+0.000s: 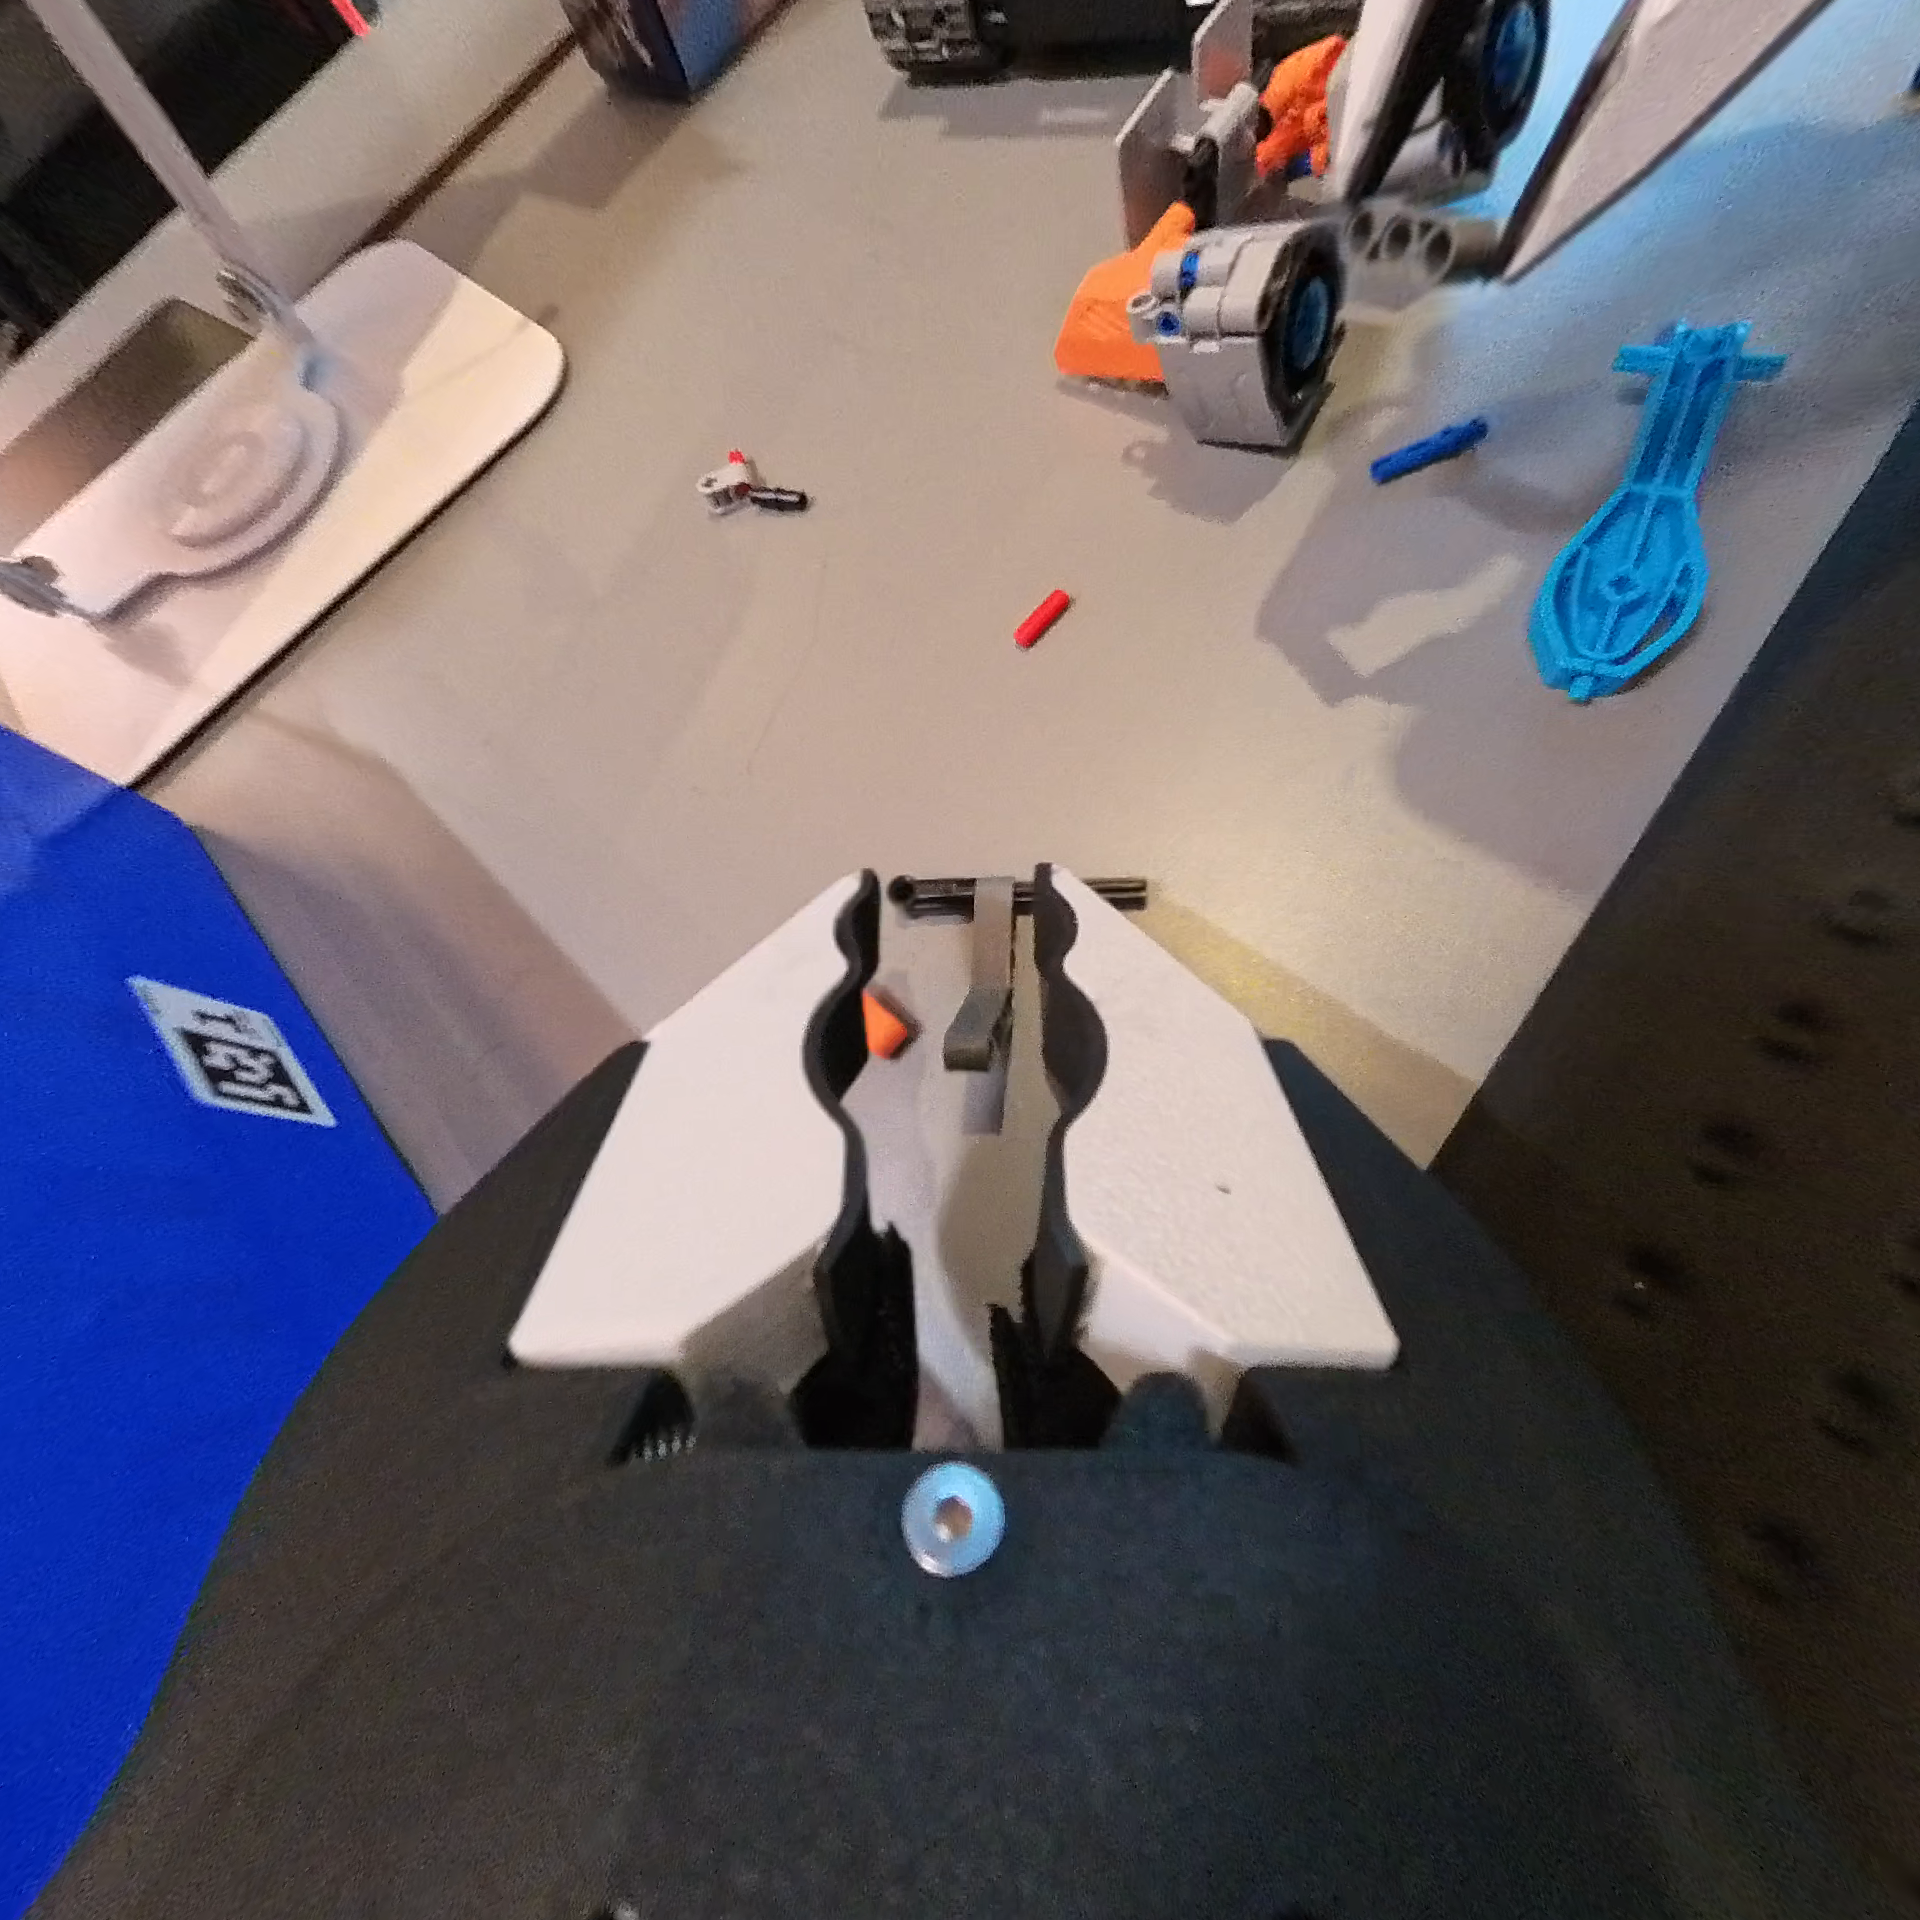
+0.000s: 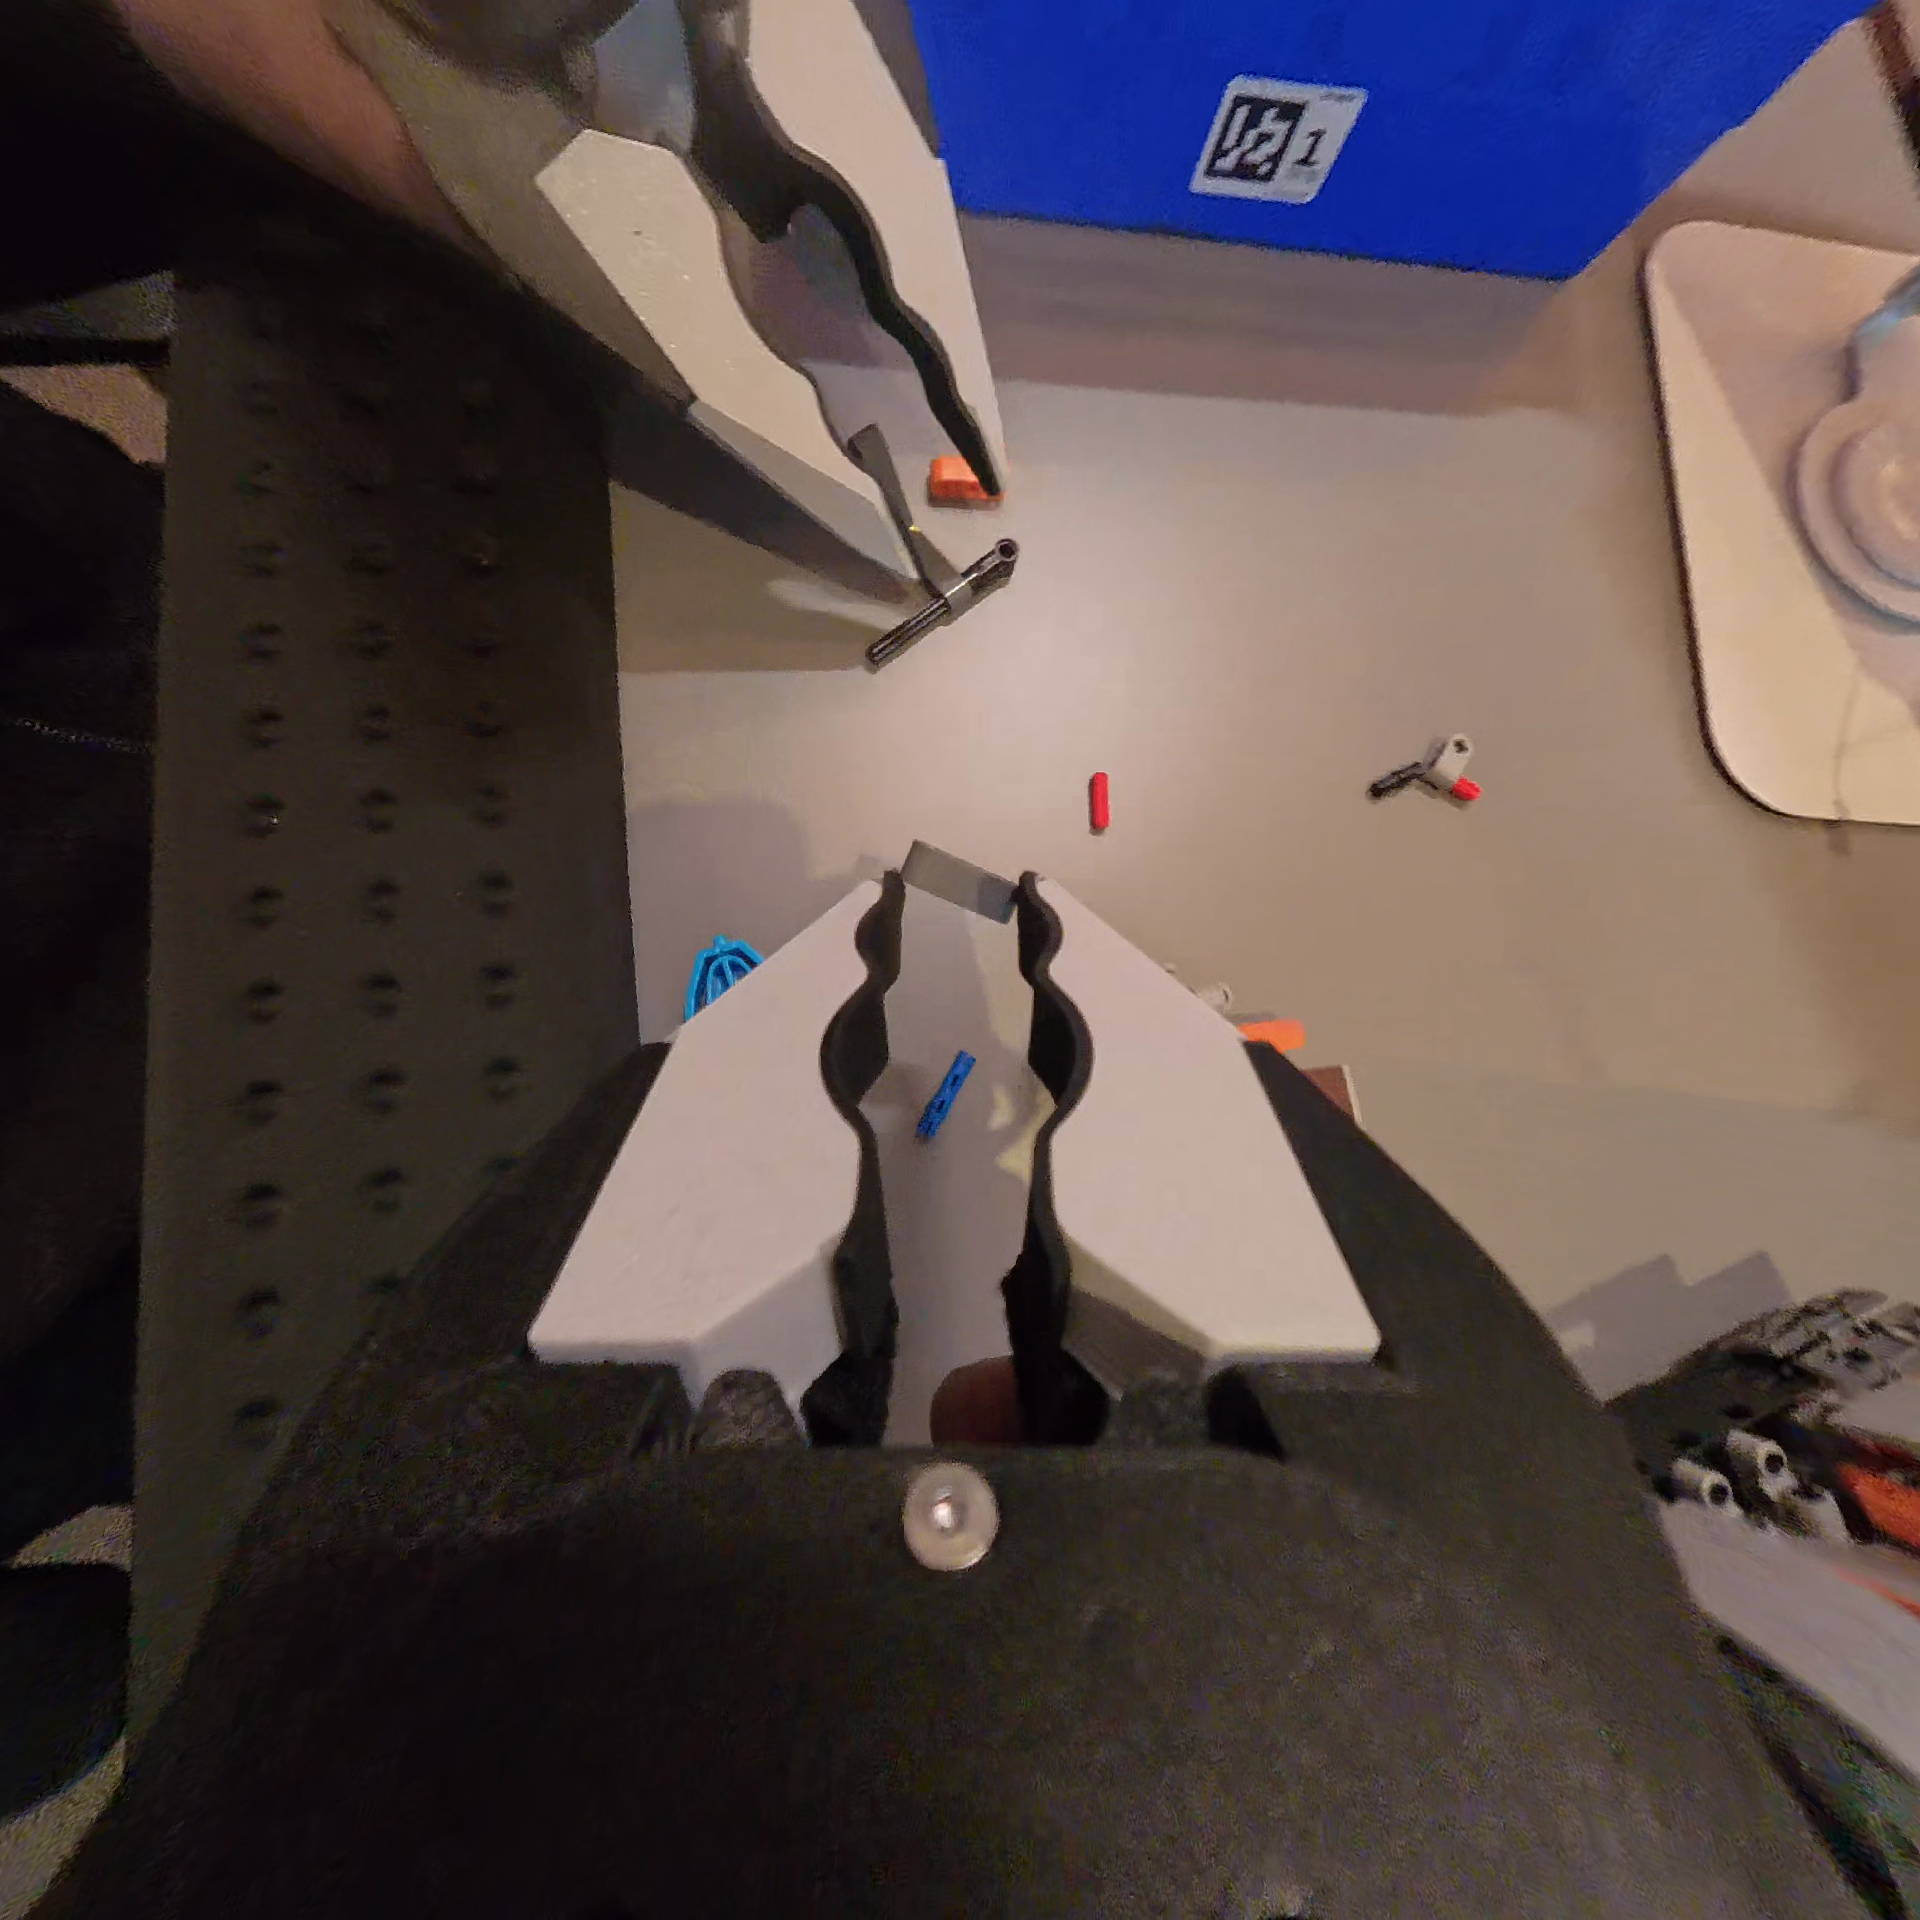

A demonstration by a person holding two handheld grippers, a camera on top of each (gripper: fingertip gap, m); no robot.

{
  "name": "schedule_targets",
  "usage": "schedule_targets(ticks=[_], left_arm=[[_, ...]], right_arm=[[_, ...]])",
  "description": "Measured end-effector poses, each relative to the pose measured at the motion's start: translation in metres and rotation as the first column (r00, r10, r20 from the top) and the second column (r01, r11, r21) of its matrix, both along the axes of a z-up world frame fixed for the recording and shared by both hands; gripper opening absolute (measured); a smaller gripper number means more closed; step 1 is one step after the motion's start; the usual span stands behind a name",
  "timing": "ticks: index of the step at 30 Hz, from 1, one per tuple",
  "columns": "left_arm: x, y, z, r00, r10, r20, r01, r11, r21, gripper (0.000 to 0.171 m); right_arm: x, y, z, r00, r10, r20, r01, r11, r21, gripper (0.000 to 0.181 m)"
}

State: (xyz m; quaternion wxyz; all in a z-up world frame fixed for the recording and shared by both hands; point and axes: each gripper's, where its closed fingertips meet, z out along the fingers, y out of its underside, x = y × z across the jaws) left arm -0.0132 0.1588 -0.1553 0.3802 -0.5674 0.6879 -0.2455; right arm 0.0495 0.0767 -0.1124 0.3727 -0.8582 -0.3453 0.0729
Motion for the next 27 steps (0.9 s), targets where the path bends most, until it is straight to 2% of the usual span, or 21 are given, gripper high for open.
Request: schedule_targets(ticks=[3,5,7,9,12,13,16,17,19,23,27], left_arm=[[-0.005,-0.002,0.019,0.996,0.011,0.085,-0.01,1.0,-0.005,0.032],[-0.002,-0.014,0.039,0.986,-0.032,0.164,0.035,0.999,-0.013,0.031],[0.004,-0.032,0.061,0.967,-0.11,0.23,0.102,0.994,0.046,0.029],[0.012,-0.05,0.072,0.95,-0.199,0.239,0.164,0.974,0.16,0.032],[0.025,-0.081,0.077,0.918,-0.328,0.224,0.244,0.911,0.333,0.032],[0.028,-0.091,0.076,0.908,-0.36,0.212,0.267,0.89,0.37,0.032],[0.034,-0.113,0.073,0.882,-0.436,0.182,0.317,0.832,0.455,0.029],[0.036,-0.113,0.068,0.891,-0.425,0.158,0.318,0.834,0.45,0.027],[0.037,-0.103,0.054,0.914,-0.396,0.087,0.324,0.842,0.431,0.029],[0.02,-0.08,0.048,0.935,-0.352,0.043,0.321,0.893,0.316,0.027],[0.007,-0.062,0.033,0.948,-0.313,-0.063,0.319,0.918,0.236,0.029]], right_arm=[[0.004,-0.006,0.012,0.999,-0.03,-0.022,0.032,0.995,0.097,0.019],[0.001,-0.011,0.016,0.999,-0.018,-0.035,0.023,0.988,0.152,0.02],[-0.003,-0.016,0.015,0.999,0.0,-0.048,0.008,0.987,0.163,0.019],[-0.008,-0.018,0.019,0.991,0.009,-0.135,0.012,0.989,0.15,0.019],[-0.016,-0.024,0.028,0.959,0.039,-0.281,0.001,0.99,0.141,0.019],[-0.02,-0.028,0.032,0.944,0.059,-0.323,-0.012,0.989,0.147,0.0],[-0.026,-0.037,0.039,0.875,0.068,-0.479,-0.015,0.993,0.114,0.0],[-0.024,-0.037,0.034,0.873,0.047,-0.485,-0.006,0.996,0.086,0.0],[-0.019,-0.038,0.017,0.907,0.0,-0.422,0.02,0.999,0.042,0.0],[-0.006,-0.039,0.004,0.949,-0.06,-0.31,0.075,0.997,0.035,0.0],[0.018,-0.035,-0.017,0.979,-0.152,-0.137,0.154,0.988,0.005,0.007]])
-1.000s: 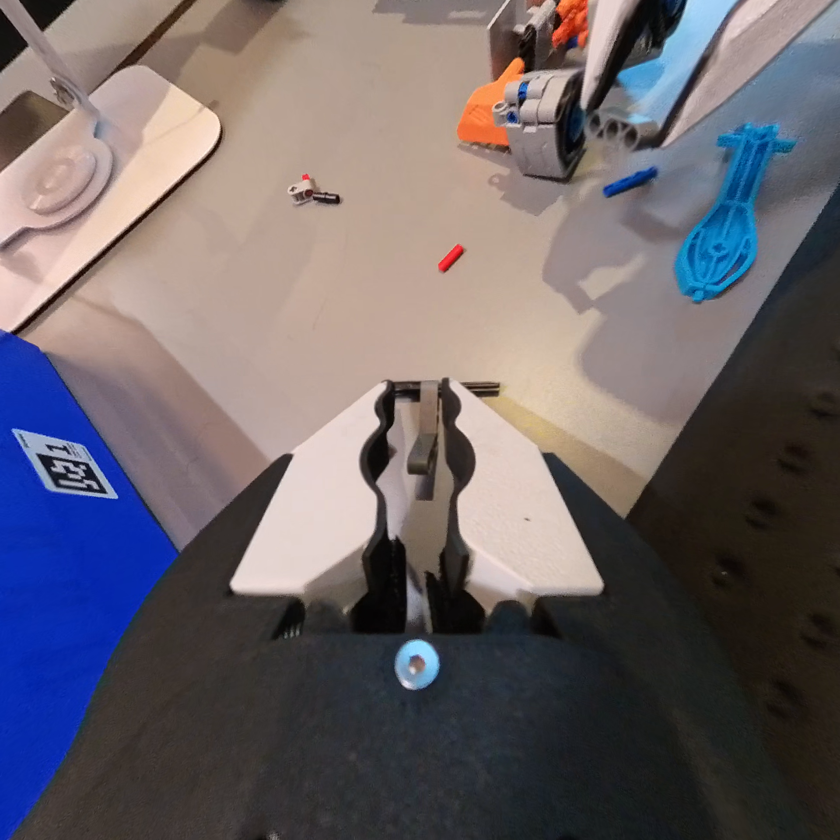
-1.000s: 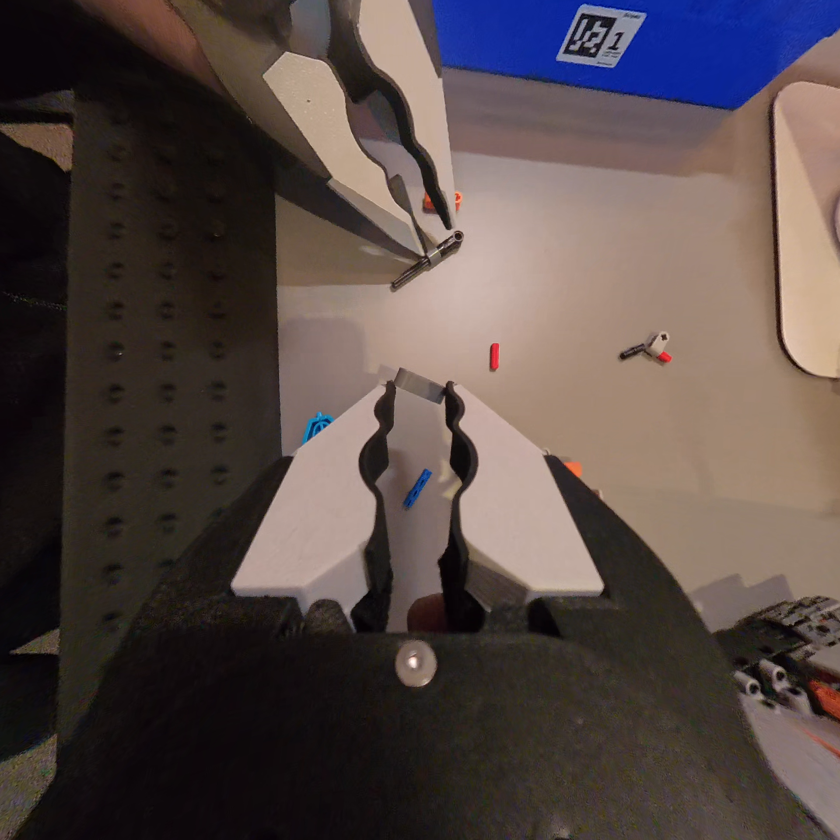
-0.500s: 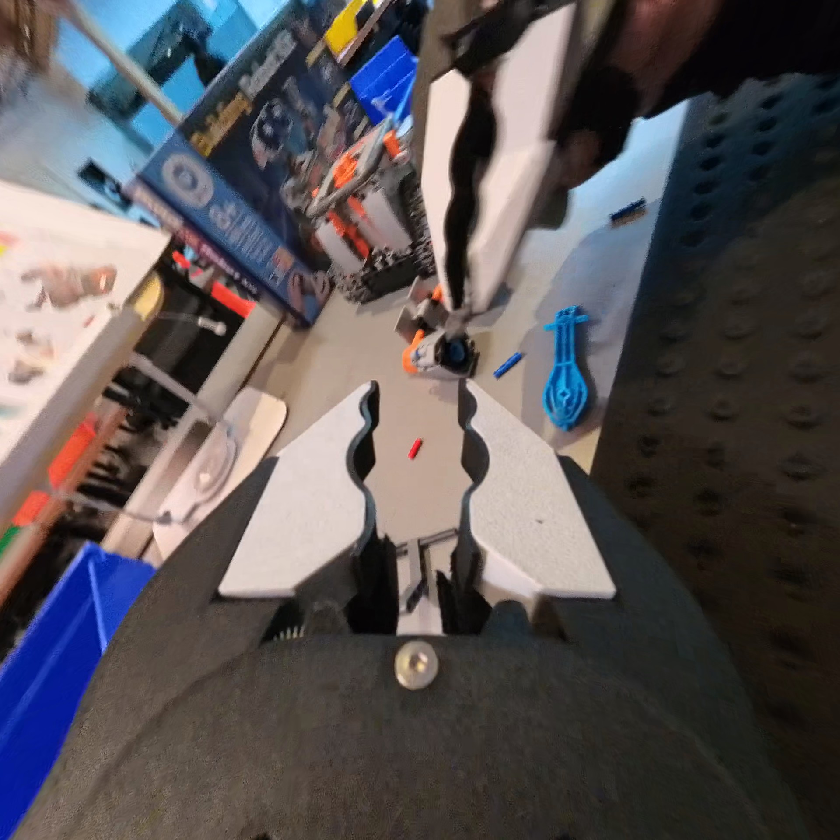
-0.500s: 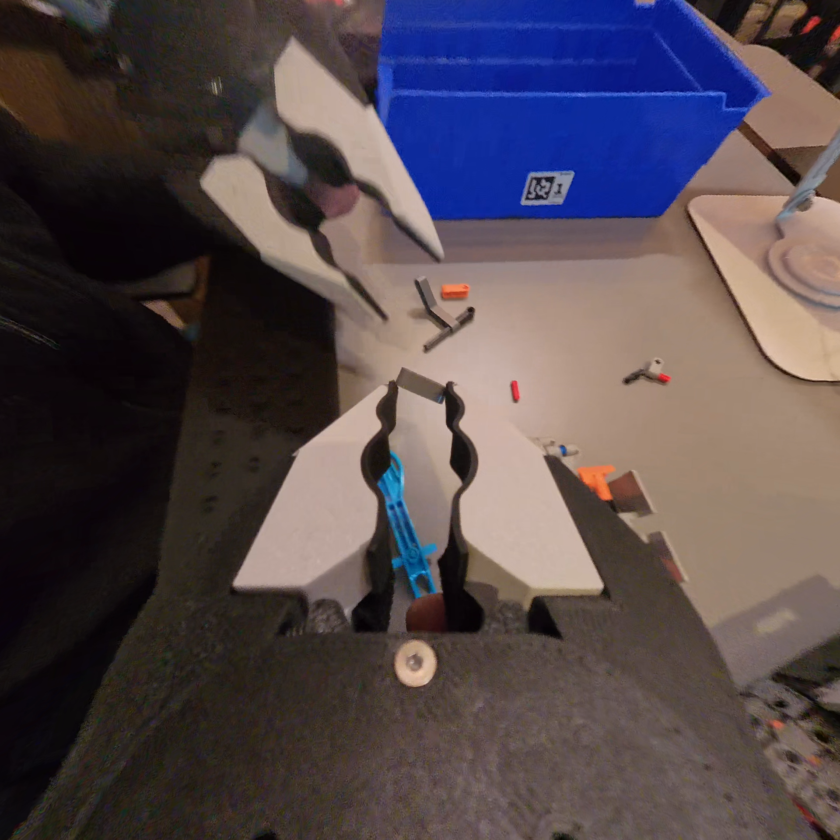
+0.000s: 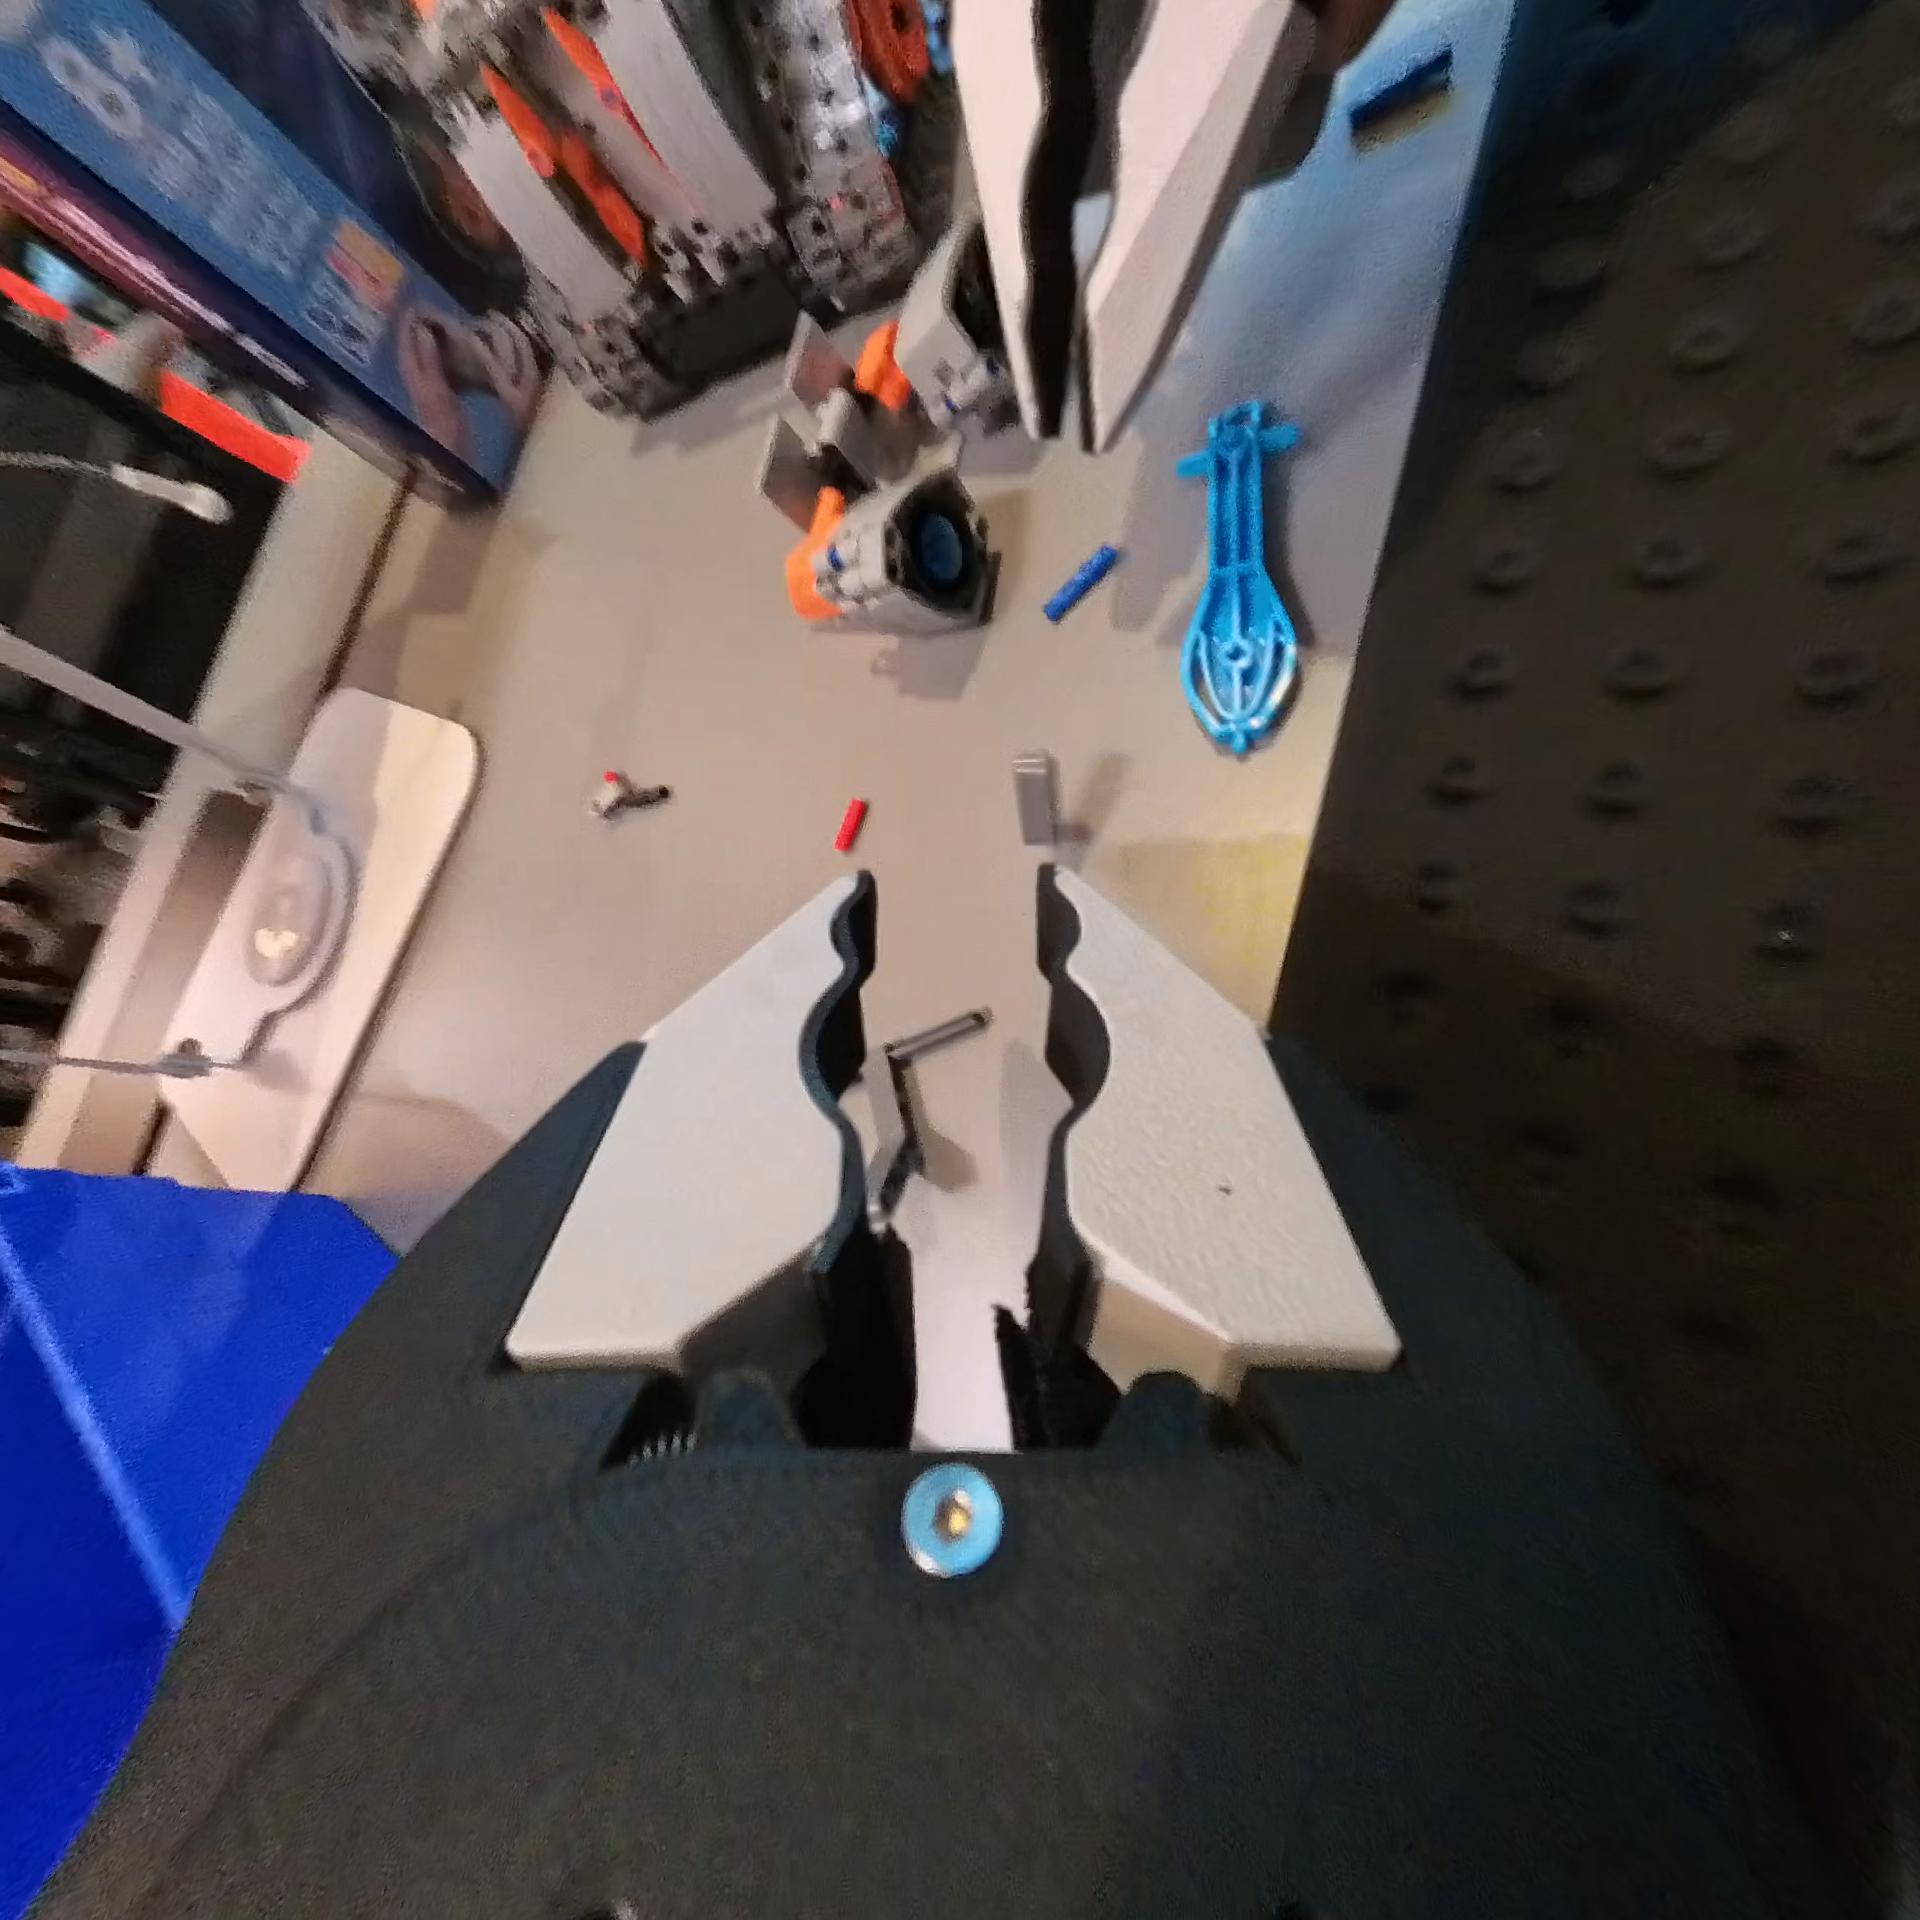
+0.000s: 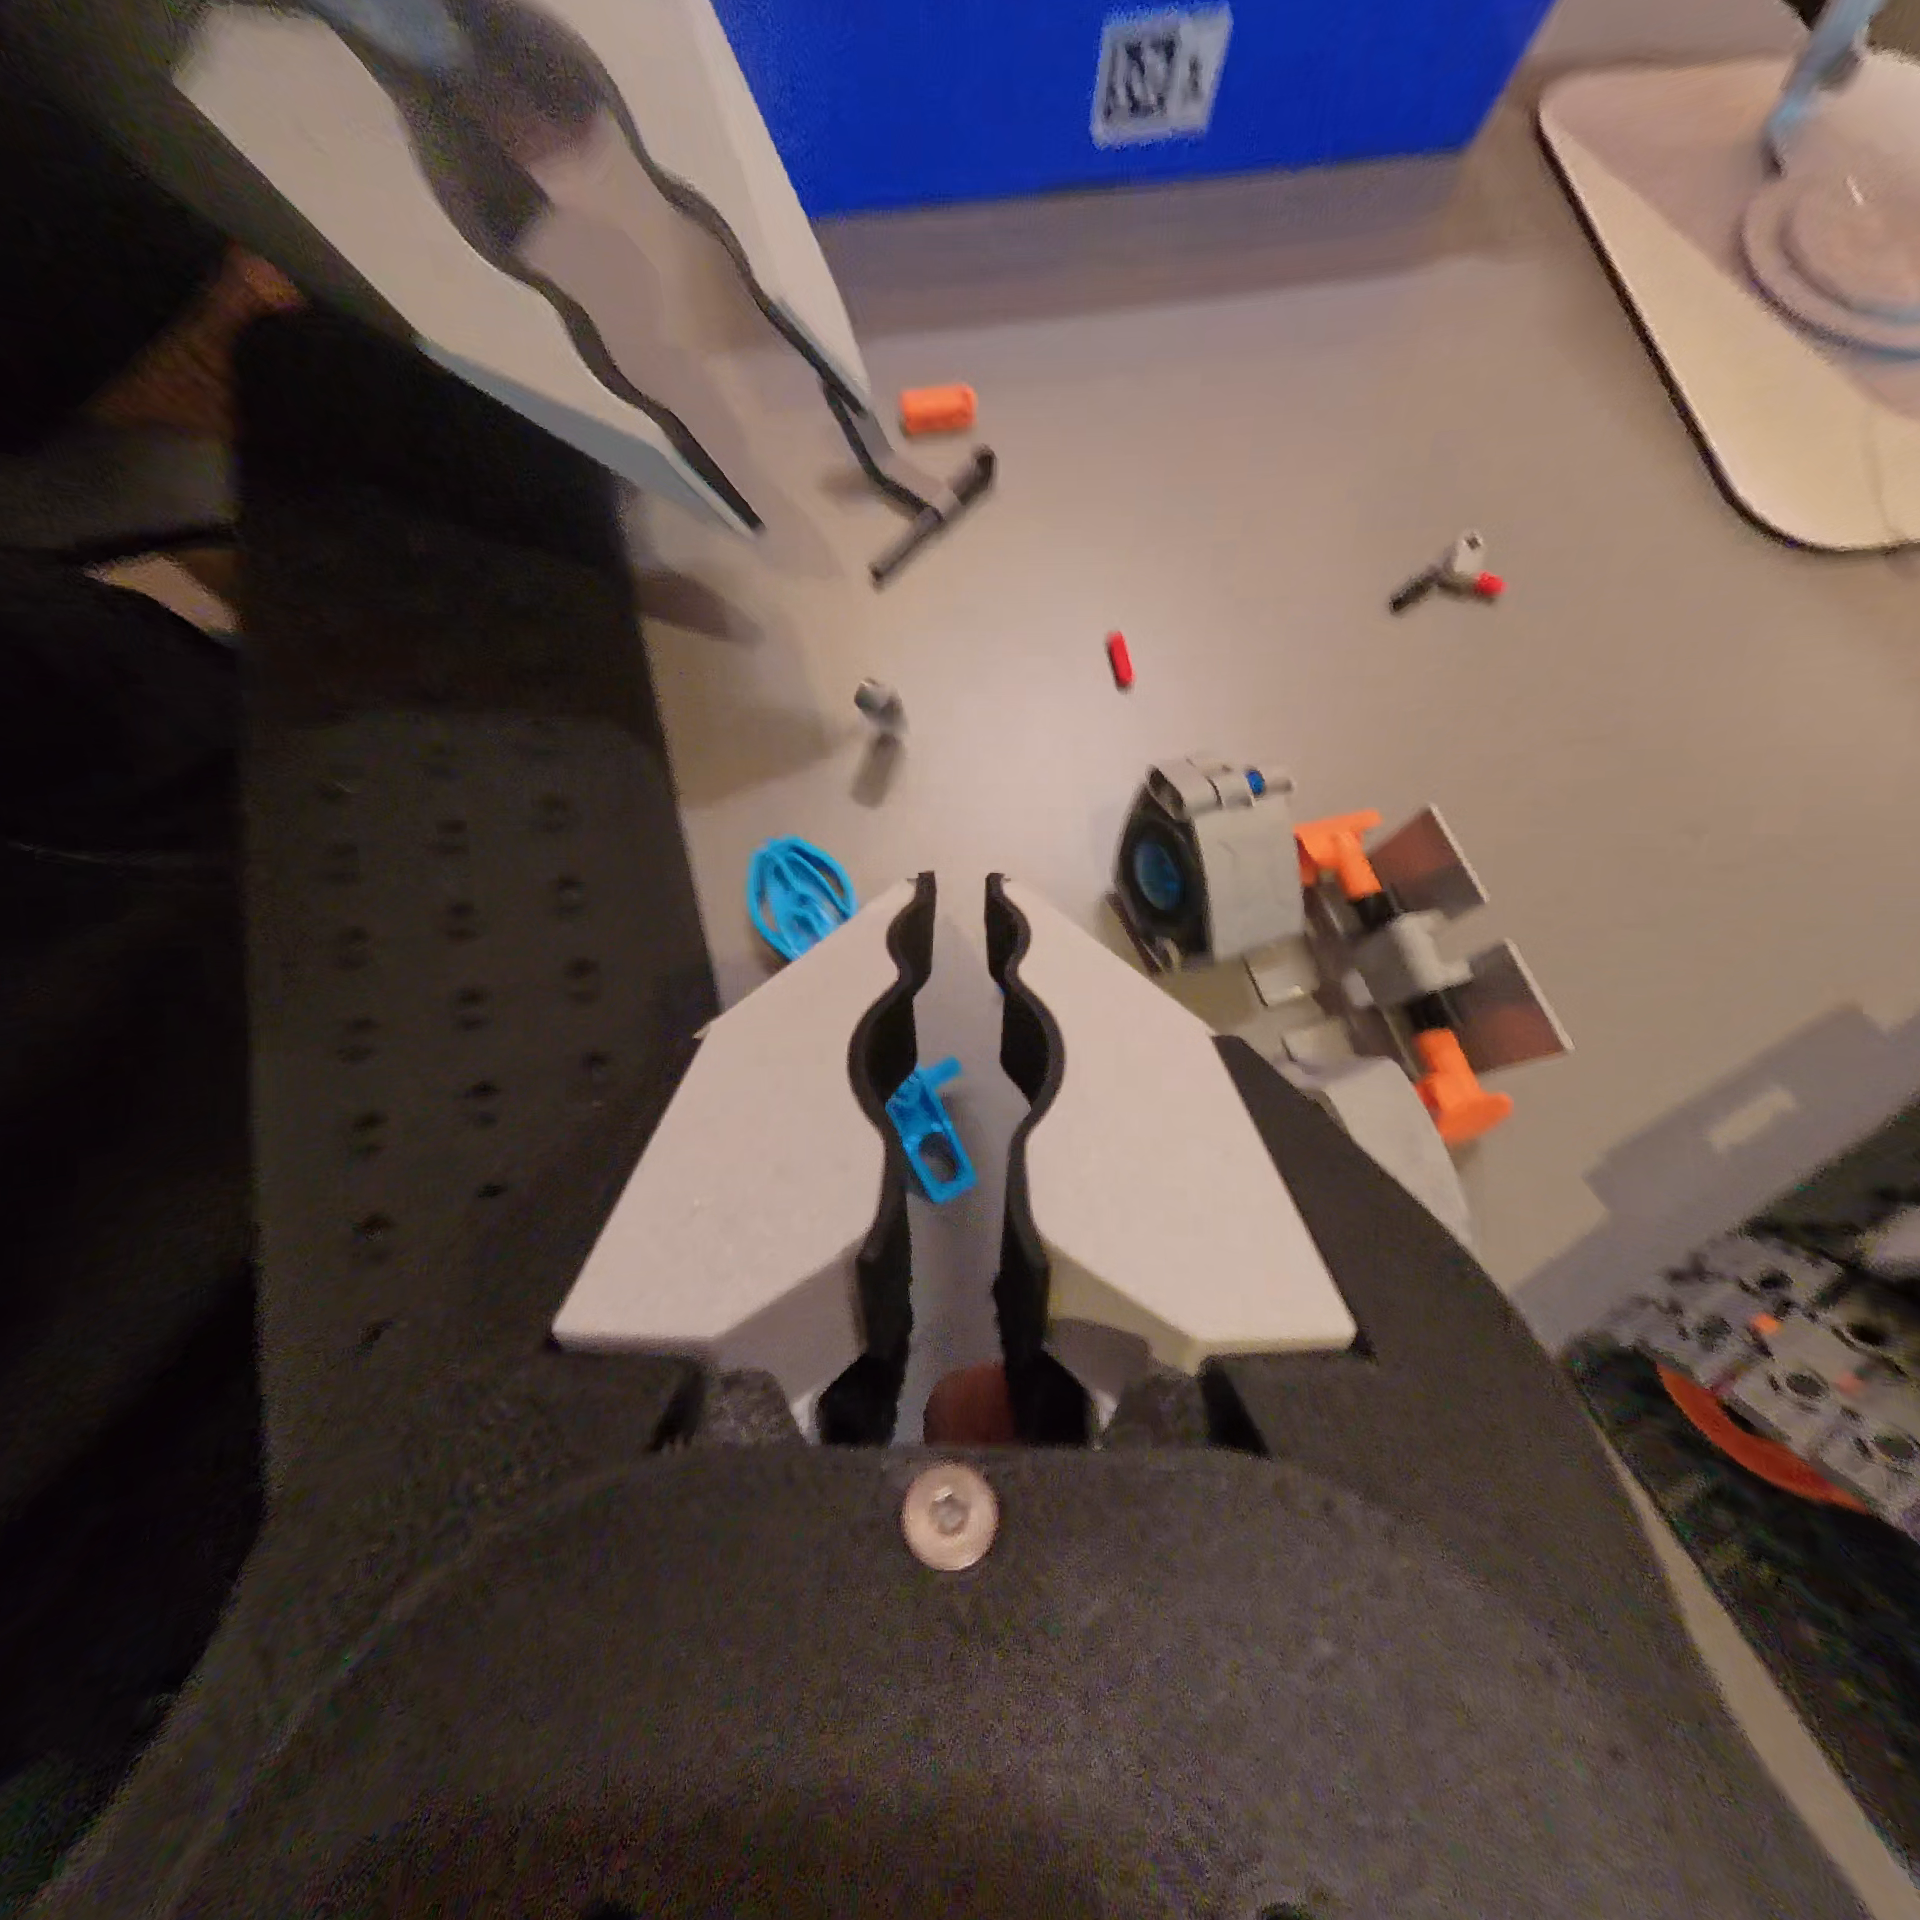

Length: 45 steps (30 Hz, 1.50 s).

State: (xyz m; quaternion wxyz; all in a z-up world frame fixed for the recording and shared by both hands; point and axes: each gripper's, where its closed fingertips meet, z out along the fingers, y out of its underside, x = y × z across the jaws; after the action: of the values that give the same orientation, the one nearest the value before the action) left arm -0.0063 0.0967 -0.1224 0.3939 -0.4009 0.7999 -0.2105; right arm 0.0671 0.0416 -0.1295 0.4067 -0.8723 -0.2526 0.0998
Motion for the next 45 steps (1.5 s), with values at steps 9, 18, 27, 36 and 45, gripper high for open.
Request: schedule_targets(ticks=[9,18,27,36,45], left_arm=[[0.002,0.001,-0.027,0.995,0.003,-0.102,-0.01,0.998,-0.062,0.032],[0.018,0.012,-0.031,0.985,0.031,-0.17,-0.045,0.996,-0.083,0.034],[0.033,0.008,-0.043,0.959,-0.063,-0.278,0.049,0.997,-0.056,0.023],[0.036,-0.023,-0.056,0.898,-0.26,-0.355,0.224,0.964,-0.141,0.015],[0.016,-0.015,-0.039,0.91,-0.248,-0.333,0.193,0.962,-0.191,0.032]], right_arm=[[0.01,0.003,-0.046,0.989,-0.054,0.141,0.08,0.979,-0.186,0.011],[0.003,0.008,-0.049,0.993,-0.013,0.116,0.039,0.973,-0.229,0.001],[-0.004,0.01,-0.043,0.995,0.037,0.089,-0.02,0.982,-0.187,0.002],[-0.005,0.01,-0.04,0.996,0.053,0.07,-0.042,0.987,-0.156,0.002],[-0.018,0.009,-0.036,0.994,0.105,0.042,-0.098,0.983,-0.153,0.002]])
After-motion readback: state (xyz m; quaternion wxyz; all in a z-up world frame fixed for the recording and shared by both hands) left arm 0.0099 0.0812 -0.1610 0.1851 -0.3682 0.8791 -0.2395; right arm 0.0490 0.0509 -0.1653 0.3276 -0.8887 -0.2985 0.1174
